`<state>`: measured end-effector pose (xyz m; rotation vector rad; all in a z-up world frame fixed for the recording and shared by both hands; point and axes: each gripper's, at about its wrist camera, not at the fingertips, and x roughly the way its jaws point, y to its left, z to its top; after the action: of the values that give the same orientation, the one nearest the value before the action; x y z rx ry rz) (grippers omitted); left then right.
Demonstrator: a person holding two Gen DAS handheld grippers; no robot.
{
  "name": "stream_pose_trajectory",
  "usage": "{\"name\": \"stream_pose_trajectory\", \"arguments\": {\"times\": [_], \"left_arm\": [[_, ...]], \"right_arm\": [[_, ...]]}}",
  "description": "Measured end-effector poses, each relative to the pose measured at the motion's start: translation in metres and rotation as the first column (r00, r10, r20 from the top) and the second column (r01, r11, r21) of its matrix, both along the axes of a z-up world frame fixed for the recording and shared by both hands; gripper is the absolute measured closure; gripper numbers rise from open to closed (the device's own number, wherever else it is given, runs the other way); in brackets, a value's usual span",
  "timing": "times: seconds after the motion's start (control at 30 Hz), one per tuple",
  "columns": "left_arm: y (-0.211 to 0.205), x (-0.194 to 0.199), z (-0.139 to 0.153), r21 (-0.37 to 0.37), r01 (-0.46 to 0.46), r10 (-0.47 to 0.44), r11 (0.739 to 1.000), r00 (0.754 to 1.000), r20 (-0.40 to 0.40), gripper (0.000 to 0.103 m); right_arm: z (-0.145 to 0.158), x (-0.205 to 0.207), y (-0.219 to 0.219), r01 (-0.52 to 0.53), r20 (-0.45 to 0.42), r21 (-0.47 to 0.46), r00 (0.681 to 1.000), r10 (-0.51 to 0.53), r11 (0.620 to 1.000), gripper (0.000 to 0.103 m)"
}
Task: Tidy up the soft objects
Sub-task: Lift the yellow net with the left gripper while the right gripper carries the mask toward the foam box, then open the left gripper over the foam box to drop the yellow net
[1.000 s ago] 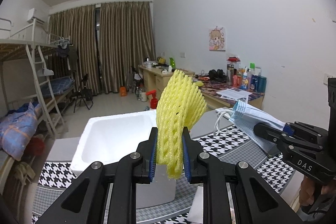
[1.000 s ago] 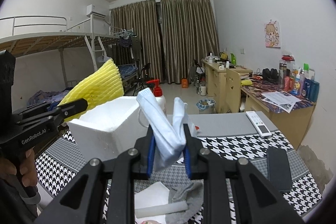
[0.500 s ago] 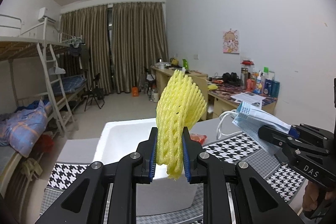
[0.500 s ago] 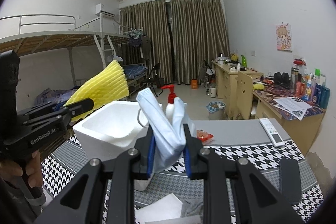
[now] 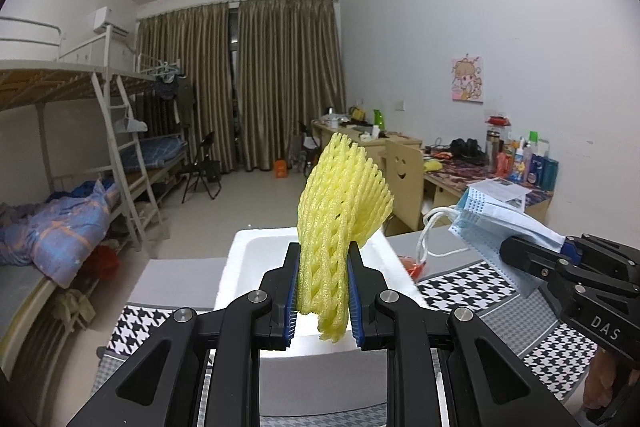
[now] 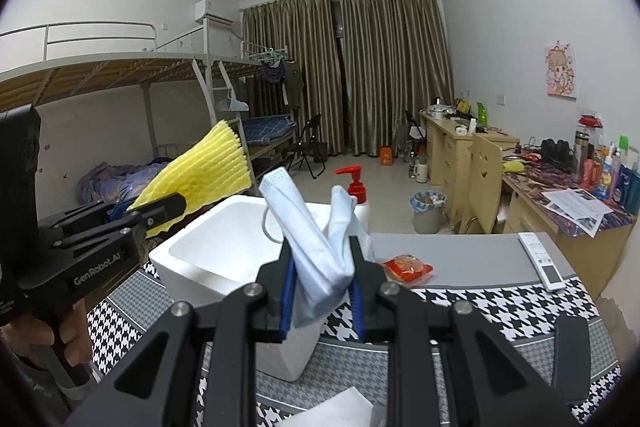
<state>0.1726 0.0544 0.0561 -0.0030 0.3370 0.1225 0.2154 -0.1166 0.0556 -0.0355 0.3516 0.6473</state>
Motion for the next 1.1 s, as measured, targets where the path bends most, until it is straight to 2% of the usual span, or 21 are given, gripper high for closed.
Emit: {"name": "stream_pose_trajectory", "arguments": {"times": [0.33,0.4,0.43,0.53,0.67,0.87,1.1], "left_arm": [[0.008,0.018,-0.006,-0.017,-0.033,0.032,0.999,0.999,-0.036,0.081],[0.008,0.023,-0.007,-0.020,-0.034,0.033,0.999,0.998,-0.045,0.078],[0.009,0.026,-0.008,-0.017,-0.034,0.034,0.999,0.998,-0.052,0.072],[0.007,0.030,-0.010,-0.020,-0.035,0.034,0.999,0.998,-0.058,0.043],[0.012,0.027,-0.011,-0.018,-0.059,0.058,0.998,0.997,-0.046,0.023],[0.022,0.021,-0.009,-0.026,-0.090,0.089,0.996,0.996,-0.013,0.008],[0.032,0.012,-0.008,-0.027,-0.114,0.114,0.993,0.993,0.004,0.004]], "right_arm": [[0.000,0.011,0.011,-0.013,-0.015,-0.016,1.000,0.013,1.000,0.076],[0.000,0.013,0.013,-0.013,-0.017,-0.019,1.000,0.012,1.000,0.076],[0.000,0.013,0.014,-0.012,-0.017,-0.021,1.000,0.011,1.000,0.076],[0.001,0.013,0.016,-0.006,-0.019,-0.026,1.000,0.006,1.000,0.076],[0.002,0.013,0.020,-0.001,-0.018,-0.034,1.000,0.000,0.999,0.076],[0.004,0.013,0.027,-0.004,-0.020,-0.038,1.000,0.004,0.999,0.076],[0.010,0.013,0.044,-0.034,-0.015,-0.047,0.999,0.033,0.998,0.076]]}}
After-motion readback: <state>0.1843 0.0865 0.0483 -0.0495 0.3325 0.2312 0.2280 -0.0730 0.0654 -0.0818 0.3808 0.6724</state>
